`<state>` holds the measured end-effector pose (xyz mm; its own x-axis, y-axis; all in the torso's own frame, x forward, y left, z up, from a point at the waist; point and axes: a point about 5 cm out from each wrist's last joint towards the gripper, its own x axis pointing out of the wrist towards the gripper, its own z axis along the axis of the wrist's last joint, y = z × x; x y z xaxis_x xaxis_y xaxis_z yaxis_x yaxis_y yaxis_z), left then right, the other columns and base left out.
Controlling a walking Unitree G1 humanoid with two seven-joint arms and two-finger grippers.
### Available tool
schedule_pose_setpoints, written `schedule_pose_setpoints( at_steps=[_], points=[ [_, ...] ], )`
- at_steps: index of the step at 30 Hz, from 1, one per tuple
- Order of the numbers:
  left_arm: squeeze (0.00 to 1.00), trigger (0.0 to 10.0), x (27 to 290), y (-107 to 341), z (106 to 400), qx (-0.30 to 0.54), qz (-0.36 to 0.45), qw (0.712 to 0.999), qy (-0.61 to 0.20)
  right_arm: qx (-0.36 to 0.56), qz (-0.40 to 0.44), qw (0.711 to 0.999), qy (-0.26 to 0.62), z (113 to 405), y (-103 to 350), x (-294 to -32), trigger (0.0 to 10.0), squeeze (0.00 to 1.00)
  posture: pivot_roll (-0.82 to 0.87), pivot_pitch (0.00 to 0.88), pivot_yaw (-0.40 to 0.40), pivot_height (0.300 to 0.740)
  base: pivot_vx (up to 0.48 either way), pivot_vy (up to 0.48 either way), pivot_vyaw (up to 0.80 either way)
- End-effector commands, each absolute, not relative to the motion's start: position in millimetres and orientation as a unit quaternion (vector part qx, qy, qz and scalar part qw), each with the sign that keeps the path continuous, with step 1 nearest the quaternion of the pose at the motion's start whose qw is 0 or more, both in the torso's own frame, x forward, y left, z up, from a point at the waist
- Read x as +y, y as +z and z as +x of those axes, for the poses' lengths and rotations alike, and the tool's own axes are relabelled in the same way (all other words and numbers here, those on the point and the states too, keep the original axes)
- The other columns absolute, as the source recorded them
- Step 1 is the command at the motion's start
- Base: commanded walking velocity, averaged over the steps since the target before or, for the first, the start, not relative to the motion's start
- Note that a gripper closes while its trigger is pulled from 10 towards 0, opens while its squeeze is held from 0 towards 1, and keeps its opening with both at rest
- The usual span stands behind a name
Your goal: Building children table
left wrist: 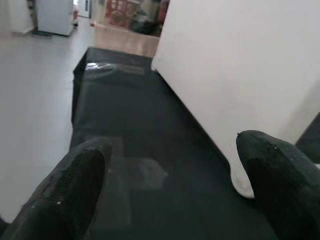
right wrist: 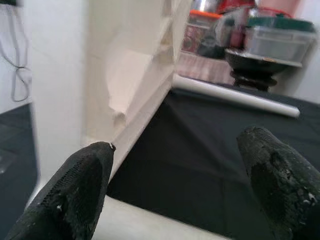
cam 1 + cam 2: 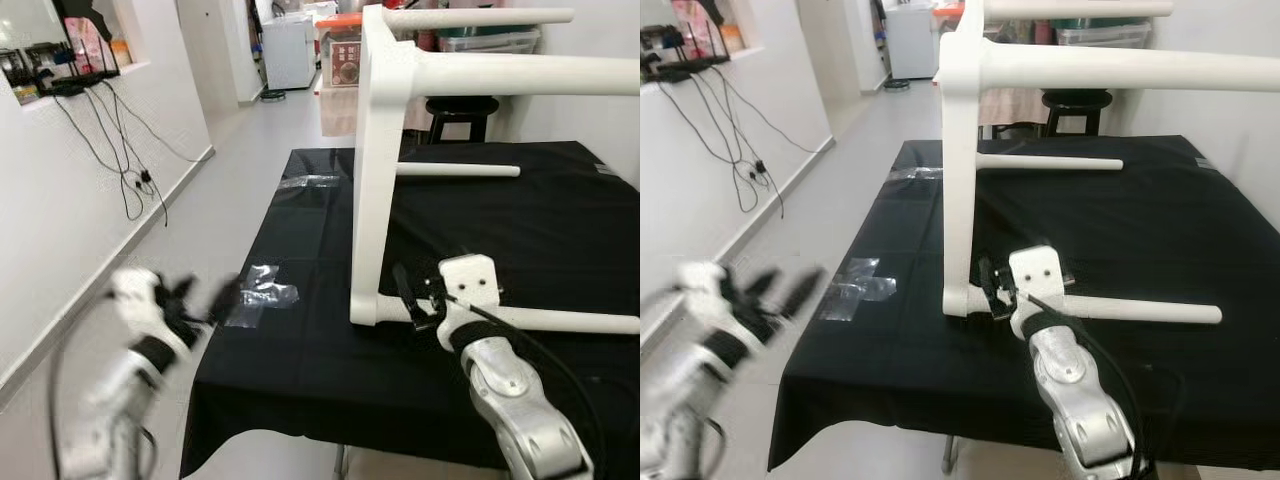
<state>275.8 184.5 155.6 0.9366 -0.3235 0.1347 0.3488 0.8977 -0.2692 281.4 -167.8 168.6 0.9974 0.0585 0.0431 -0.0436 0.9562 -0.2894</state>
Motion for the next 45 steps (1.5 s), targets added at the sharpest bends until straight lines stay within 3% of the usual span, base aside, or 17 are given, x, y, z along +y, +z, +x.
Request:
schedule_pose_setpoints(
  at_steps=[1,10,16,37,45],
  points=[
    [0.00,10.0,183.1,154.8,273.2,-0.037,-0.145,0.974,-0.172,-0.012,-0.137,0.990,0.022,280.1,163.8,-168.0,10.0,0.00,-0.08,0.000,0.058,0.740,0.000,0.000,0.00],
    [0.00,10.0,148.8,144.7,256.8,-0.008,-0.121,0.966,-0.227,0.042,-0.055,0.997,-0.034,264.2,139.0,-167.6,10.0,0.00,-0.09,0.000,0.042,0.740,0.000,0.000,0.00],
    [0.00,10.0,136.4,149.7,255.9,-0.012,-0.142,0.959,-0.246,0.028,-0.059,0.998,-0.018,267.3,143.2,-159.7,10.0,0.00,-0.09,0.000,0.041,0.740,0.000,-0.351,0.00],
    [0.00,10.0,133.6,164.5,272.3,-0.036,-0.166,0.955,-0.244,0.014,-0.065,0.997,-0.028,278.4,147.5,-162.3,10.0,0.00,-0.09,0.000,0.054,0.740,0.000,-0.466,0.00],
    [0.00,10.0,135.5,166.1,280.6,-0.033,-0.167,0.958,-0.231,-0.002,-0.084,0.996,-0.010,281.3,150.8,-155.9,10.0,0.00,-0.09,0.000,0.060,0.740,0.000,0.000,0.00]
  ],
)
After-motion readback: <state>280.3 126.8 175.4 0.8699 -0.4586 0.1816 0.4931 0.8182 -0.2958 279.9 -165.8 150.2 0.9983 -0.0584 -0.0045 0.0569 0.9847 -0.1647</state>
